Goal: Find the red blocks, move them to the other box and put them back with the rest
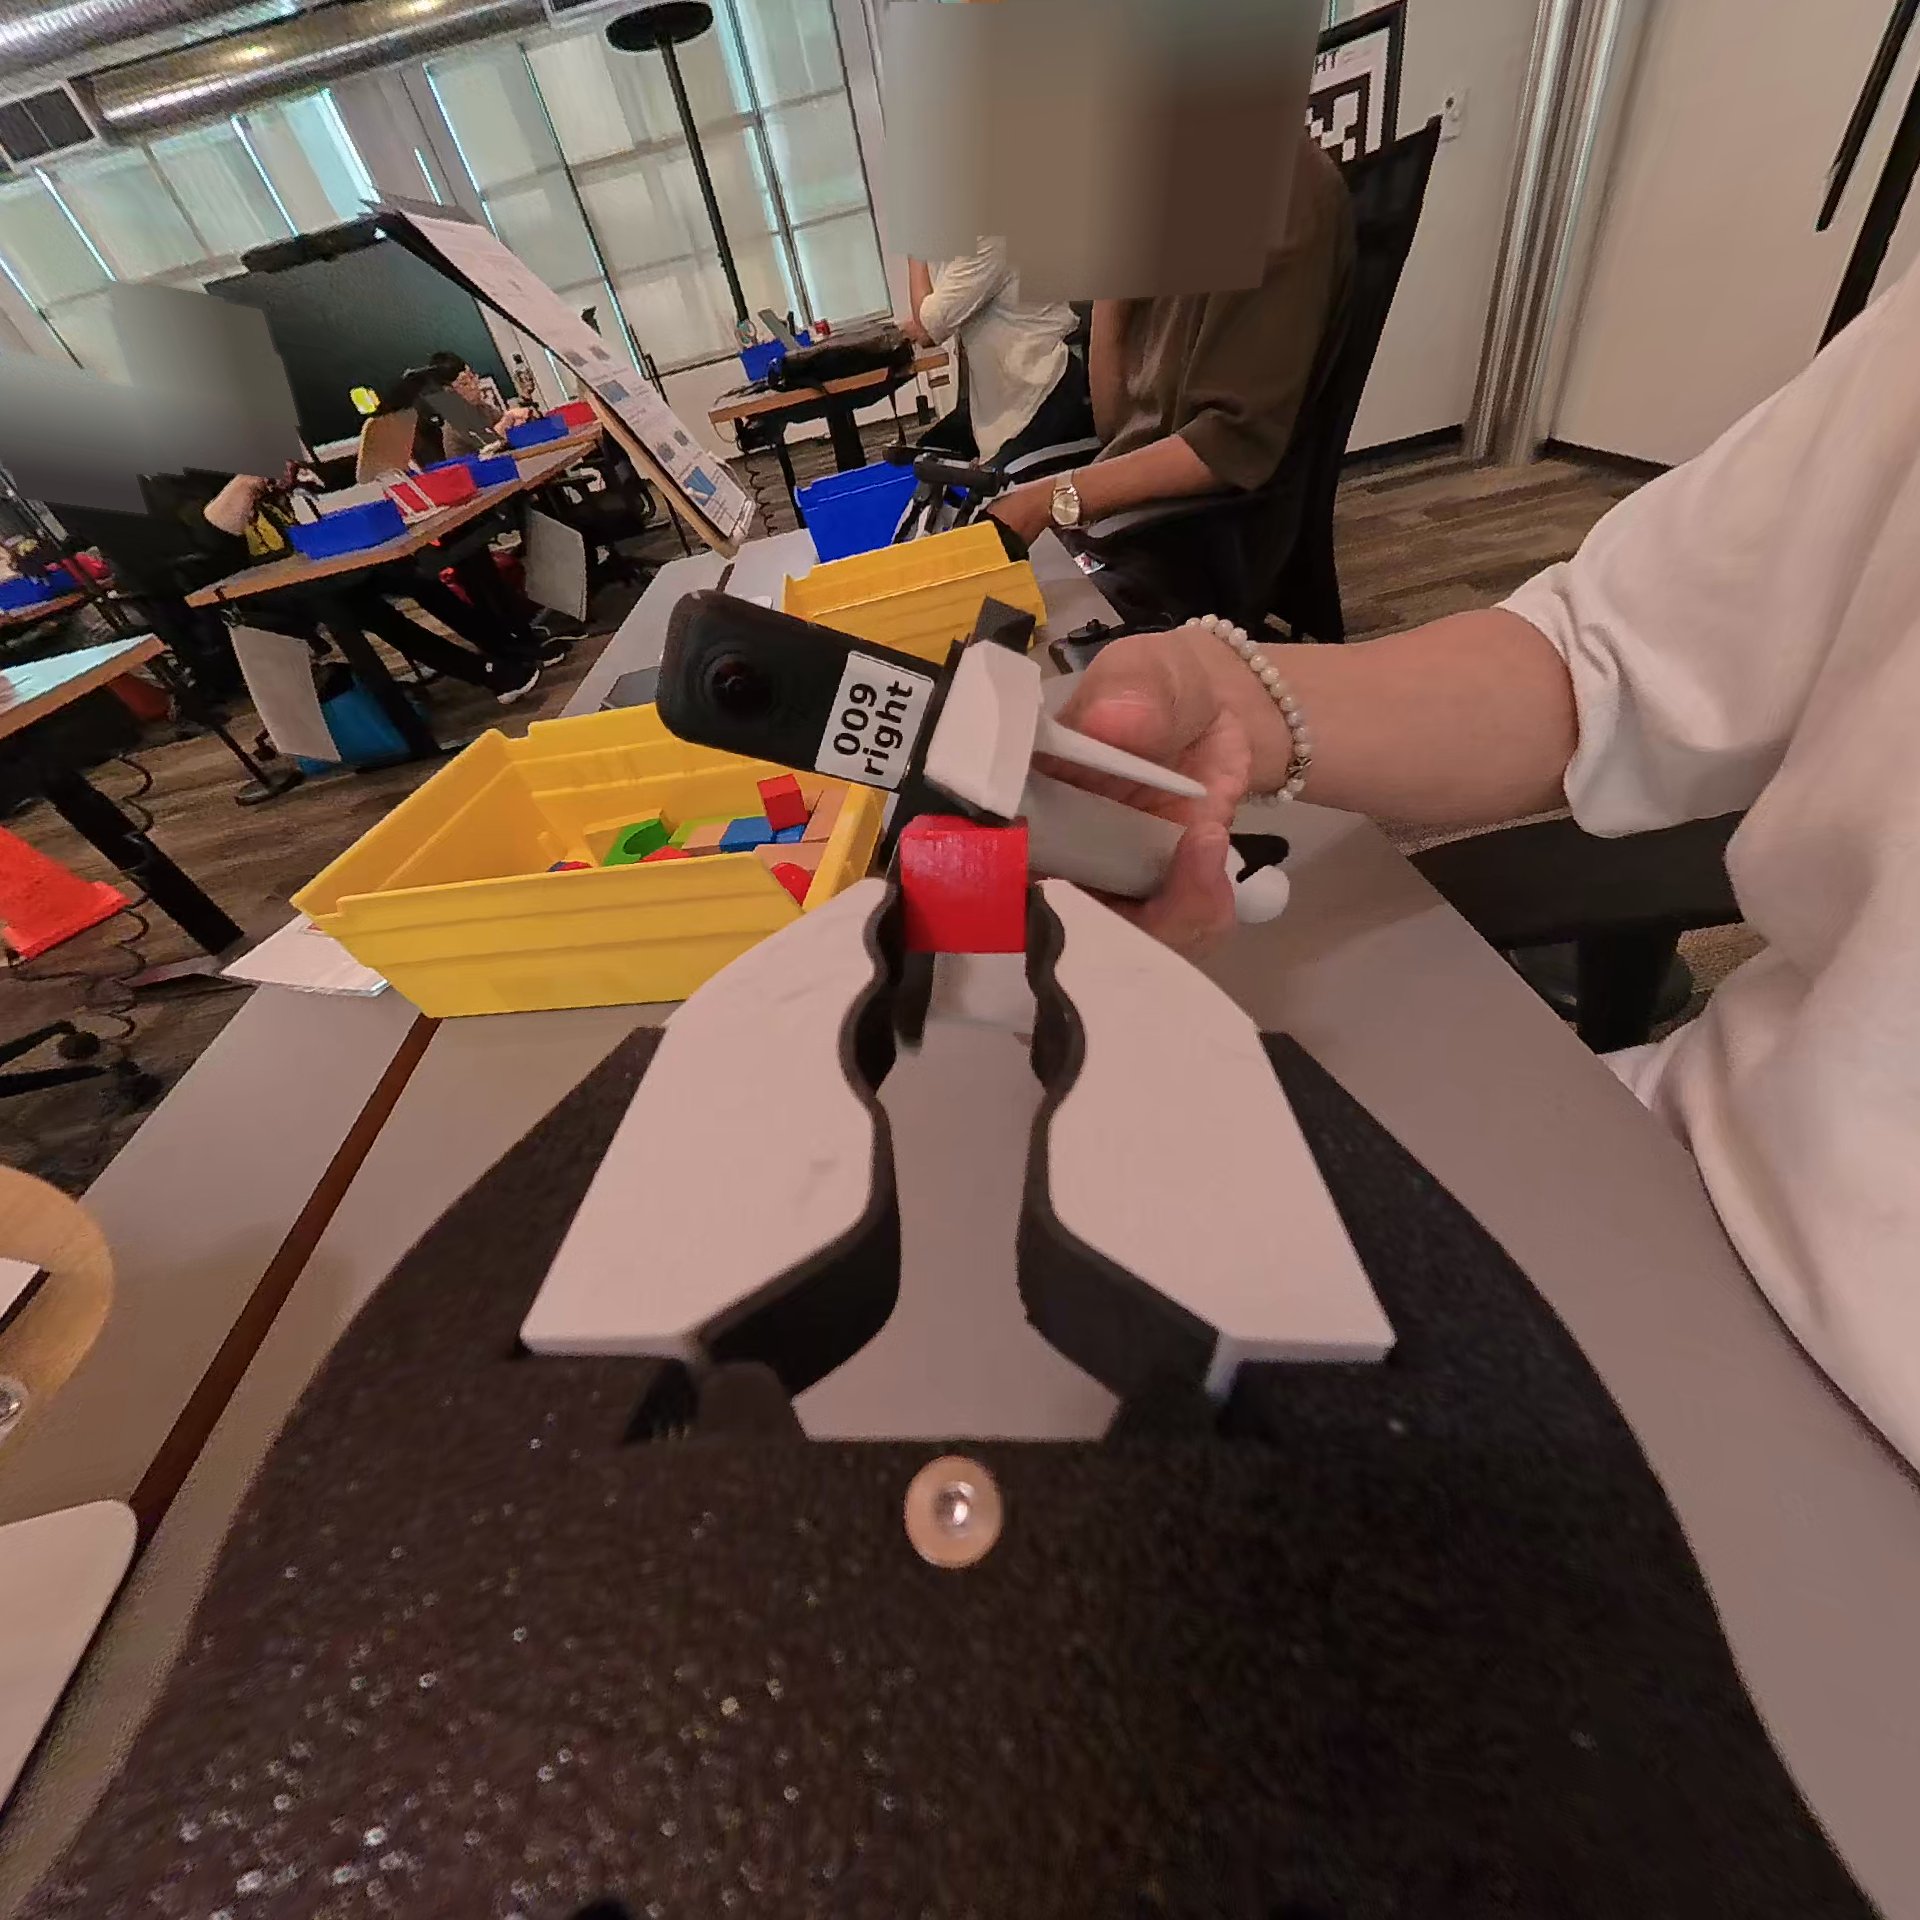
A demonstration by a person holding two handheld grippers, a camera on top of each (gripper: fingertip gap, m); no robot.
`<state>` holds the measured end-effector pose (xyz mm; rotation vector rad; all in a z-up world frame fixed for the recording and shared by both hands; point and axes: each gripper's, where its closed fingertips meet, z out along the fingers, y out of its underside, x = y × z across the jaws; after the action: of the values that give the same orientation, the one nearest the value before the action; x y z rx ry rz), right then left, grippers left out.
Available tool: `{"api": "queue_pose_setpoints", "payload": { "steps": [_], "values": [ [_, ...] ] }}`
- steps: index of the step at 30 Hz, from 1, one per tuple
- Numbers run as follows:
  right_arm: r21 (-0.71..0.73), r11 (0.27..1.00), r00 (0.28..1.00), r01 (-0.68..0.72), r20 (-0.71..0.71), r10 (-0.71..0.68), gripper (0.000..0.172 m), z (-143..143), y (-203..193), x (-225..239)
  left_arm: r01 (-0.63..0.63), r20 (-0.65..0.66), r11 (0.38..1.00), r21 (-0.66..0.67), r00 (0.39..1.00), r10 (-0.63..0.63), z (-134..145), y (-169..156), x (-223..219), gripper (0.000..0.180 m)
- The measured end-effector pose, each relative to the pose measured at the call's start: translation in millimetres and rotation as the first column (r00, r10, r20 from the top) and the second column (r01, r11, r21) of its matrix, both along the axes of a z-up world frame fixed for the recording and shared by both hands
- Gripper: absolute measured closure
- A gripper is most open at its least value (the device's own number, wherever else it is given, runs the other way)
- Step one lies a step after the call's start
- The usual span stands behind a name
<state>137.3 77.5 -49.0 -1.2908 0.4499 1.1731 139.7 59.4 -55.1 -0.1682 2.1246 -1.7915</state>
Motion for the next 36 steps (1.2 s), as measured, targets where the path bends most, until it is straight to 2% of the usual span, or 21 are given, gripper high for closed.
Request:
{"api": "queue_pose_setpoints", "payload": {
  "steps": [1, 6, 9, 11, 12, 15, 17, 21, 24, 28, 30, 31, 36],
  "values": [
    [0.023, 1.000, 1.000, -0.011, -0.006, 0.011, 0.146, 2.4, -2.5, 0.4, -0.015, -0.006, 1.000, 0.015, 1.000, 0.015, -3.8, -0.9, 2.0, 0.159],
    [-0.076, 0.996, 0.995, 0.057, 0.091, -0.050, 0.148, -16.2, -7.0, 16.4, -0.163, -0.037, 0.985, 0.051, 0.986, 0.165, -22.0, -3.6, 16.6, 0.157],
    [-0.151, 0.969, 0.960, 0.193, 0.231, -0.156, 0.148, -17.9, -26.6, 50.0, -0.298, -0.069, 0.949, 0.099, 0.950, 0.306, -33.0, 3.1, 26.1, 0.140],
    [-0.203, 0.914, 0.890, 0.352, 0.376, -0.260, 0.148, -14.3, -50.2, 89.4, -0.389, -0.088, 0.906, 0.169, 0.909, 0.407, -43.6, 14.1, 30.8, 0.132],
    [-0.242, 0.853, 0.820, 0.463, 0.483, -0.308, 0.148, -17.0, -65.9, 116.3, -0.427, -0.093, 0.883, 0.197, 0.888, 0.450, -48.2, 19.9, 31.4, 0.132],
    [-0.317, 0.542, 0.558, 0.778, 0.746, -0.365, 0.148, -28.6, -131.1, 210.2, -0.477, -0.130, 0.848, 0.229, 0.849, 0.512, -58.3, 29.1, 25.2, 0.133],
    [-0.343, 0.374, 0.472, 0.862, 0.812, -0.344, 0.148, -35.3, -169.7, 257.8, -0.494, -0.173, 0.843, 0.215, 0.830, 0.530, -63.5, 30.9, 19.5, 0.134],
    [-0.420, 0.203, 0.465, 0.884, 0.828, -0.314, 0.148, -56.2, -210.0, 320.6, -0.513, -0.284, 0.835, 0.197, 0.786, 0.549, -81.0, 33.6, 11.4, 0.138],
    [-0.443, 0.131, 0.461, 0.887, 0.838, -0.293, 0.147, -67.6, -222.6, 354.9, -0.530, -0.360, 0.827, 0.188, 0.746, 0.560, -91.9, 36.6, 9.1, 0.139],
    [-0.513, 0.075, 0.511, 0.855, 0.810, -0.289, 0.146, -89.1, -235.1, 385.3, -0.543, -0.417, 0.821, 0.179, 0.713, 0.563, -97.1, 39.4, 5.5, 0.139],
    [-0.523, 0.027, 0.510, 0.852, 0.816, -0.274, 0.124, -95.6, -244.5, 390.8, -0.544, -0.422, 0.817, 0.194, 0.705, 0.570, -100.6, 41.1, 2.8, 0.138],
    [-0.517, 0.017, 0.502, 0.856, 0.822, -0.269, 0.119, -96.1, -247.2, 390.8, -0.547, -0.419, 0.812, 0.206, 0.700, 0.578, -102.8, 42.8, 1.6, 0.138],
    [-0.482, 0.076, 0.484, 0.873, 0.836, -0.257, 0.119, -89.9, -247.6, 368.1, -0.549, -0.442, 0.804, 0.231, 0.676, 0.589, -110.6, 45.5, 2.4, 0.138]
  ]
}}
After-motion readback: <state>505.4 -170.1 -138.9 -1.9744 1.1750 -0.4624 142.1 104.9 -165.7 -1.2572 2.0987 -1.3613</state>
